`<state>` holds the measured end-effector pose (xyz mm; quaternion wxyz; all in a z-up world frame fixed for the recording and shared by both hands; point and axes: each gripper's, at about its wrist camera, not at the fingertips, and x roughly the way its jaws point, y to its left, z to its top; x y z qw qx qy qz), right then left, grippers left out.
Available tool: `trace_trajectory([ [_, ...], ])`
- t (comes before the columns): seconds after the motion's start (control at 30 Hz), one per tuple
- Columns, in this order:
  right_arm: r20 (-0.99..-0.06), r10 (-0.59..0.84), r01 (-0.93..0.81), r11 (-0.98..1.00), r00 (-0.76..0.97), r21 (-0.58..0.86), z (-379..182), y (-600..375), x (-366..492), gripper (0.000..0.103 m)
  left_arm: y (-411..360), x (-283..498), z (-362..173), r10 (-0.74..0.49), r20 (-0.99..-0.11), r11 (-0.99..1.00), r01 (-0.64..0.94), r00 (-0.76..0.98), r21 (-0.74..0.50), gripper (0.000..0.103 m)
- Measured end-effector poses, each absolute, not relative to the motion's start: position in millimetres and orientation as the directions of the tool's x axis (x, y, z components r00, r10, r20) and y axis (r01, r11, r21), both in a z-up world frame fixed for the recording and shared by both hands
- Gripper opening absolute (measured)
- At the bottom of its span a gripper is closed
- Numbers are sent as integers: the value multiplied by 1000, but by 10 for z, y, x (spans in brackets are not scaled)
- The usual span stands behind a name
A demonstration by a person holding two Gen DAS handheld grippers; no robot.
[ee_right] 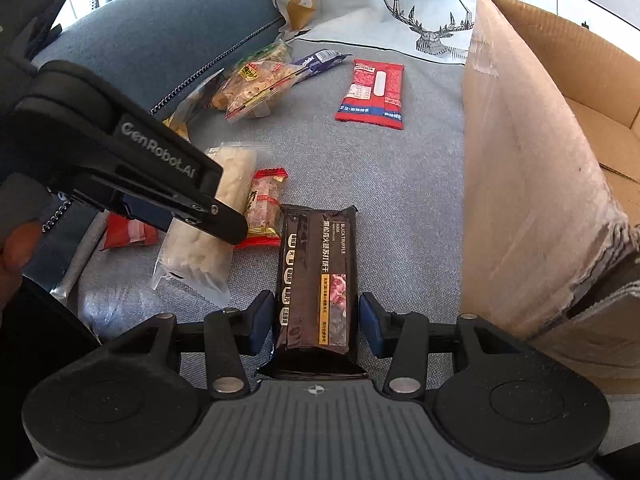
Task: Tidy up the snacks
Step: 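Lift the brown bar with the right gripper while the left lifts the clear pack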
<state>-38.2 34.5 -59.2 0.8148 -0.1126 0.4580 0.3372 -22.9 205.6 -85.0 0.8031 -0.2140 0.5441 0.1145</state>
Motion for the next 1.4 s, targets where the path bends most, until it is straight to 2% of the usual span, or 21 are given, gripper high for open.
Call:
trace_trajectory([
  [0.17, -820, 442, -661, 742, 362, 108, -591, 355, -412, 49, 1999, -206, -860, -29, -927, 898, -398, 374, -188, 51],
  [0.3, -818, 439, -669, 737, 372, 91, -585, 357, -436, 42, 1995, -218, -849, -19, -922, 898, -399, 387, -186, 45],
  [0.43, -815, 443, -662, 743, 374, 100, -565, 326, -431, 41, 2023, -259, -839, -29, -917, 897, -394, 399, -199, 42],
  [0.6, -820, 439, -659, 745, 367, 104, -564, 314, -416, 42, 2052, -283, -837, -43, -922, 891, -402, 384, -209, 42],
  [0.73, -823, 435, -664, 741, 366, 97, -569, 333, -421, 44, 2031, -241, -855, -38, -927, 898, -394, 374, -196, 47],
  [0.93, -823, 434, -667, 739, 366, 93, -574, 352, -414, 44, 1972, -191, -880, -25, -931, 906, -385, 365, -175, 47],
  [1.23, -815, 437, -670, 738, 381, 82, -568, 328, -446, 41, 1954, -187, -876, -7, -928, 914, -374, 372, -157, 42],
  [1.4, -789, 455, -662, 745, 412, 83, -487, 281, -449, 41, 1914, -250, -790, -19, -901, 925, -335, 432, -181, 40],
])
